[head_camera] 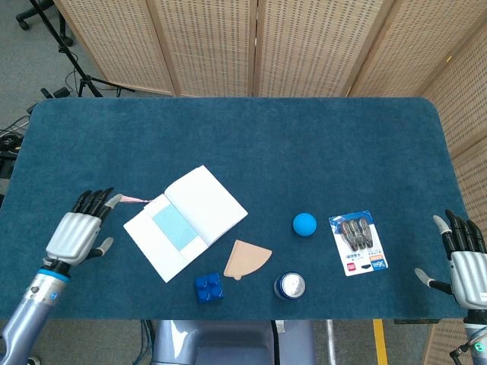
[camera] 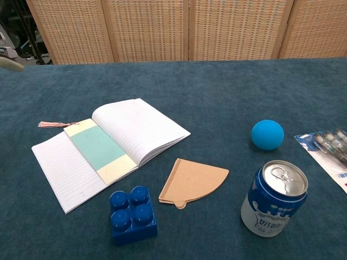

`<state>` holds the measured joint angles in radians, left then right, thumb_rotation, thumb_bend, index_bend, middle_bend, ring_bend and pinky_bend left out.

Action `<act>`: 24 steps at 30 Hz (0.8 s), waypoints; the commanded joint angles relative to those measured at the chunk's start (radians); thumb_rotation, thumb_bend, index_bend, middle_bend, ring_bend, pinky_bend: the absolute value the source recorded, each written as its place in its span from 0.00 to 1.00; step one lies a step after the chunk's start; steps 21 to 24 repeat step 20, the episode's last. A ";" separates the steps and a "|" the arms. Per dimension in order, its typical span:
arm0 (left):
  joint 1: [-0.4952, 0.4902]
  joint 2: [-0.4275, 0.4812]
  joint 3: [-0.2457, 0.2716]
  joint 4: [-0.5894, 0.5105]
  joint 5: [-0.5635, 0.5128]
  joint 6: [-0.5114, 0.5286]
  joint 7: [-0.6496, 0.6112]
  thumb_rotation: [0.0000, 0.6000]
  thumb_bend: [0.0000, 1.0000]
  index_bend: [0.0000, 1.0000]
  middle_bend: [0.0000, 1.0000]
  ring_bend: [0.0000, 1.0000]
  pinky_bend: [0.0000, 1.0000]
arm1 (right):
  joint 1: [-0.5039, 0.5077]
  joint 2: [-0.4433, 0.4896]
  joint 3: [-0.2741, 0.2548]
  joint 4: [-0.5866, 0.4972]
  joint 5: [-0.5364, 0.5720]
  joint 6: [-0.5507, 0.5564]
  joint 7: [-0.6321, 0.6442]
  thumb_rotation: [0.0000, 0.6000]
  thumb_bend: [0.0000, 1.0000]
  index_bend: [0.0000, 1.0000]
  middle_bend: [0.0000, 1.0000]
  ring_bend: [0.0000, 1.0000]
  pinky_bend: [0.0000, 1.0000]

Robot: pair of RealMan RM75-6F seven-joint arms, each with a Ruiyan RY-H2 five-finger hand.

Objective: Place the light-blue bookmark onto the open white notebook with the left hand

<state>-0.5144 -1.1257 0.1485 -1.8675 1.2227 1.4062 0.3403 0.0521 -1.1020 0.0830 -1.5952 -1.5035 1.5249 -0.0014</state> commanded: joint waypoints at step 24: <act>0.253 -0.050 -0.038 0.111 0.177 0.190 0.004 1.00 0.32 0.00 0.00 0.00 0.00 | 0.010 -0.037 -0.021 -0.017 -0.017 -0.021 -0.114 1.00 0.16 0.00 0.00 0.00 0.00</act>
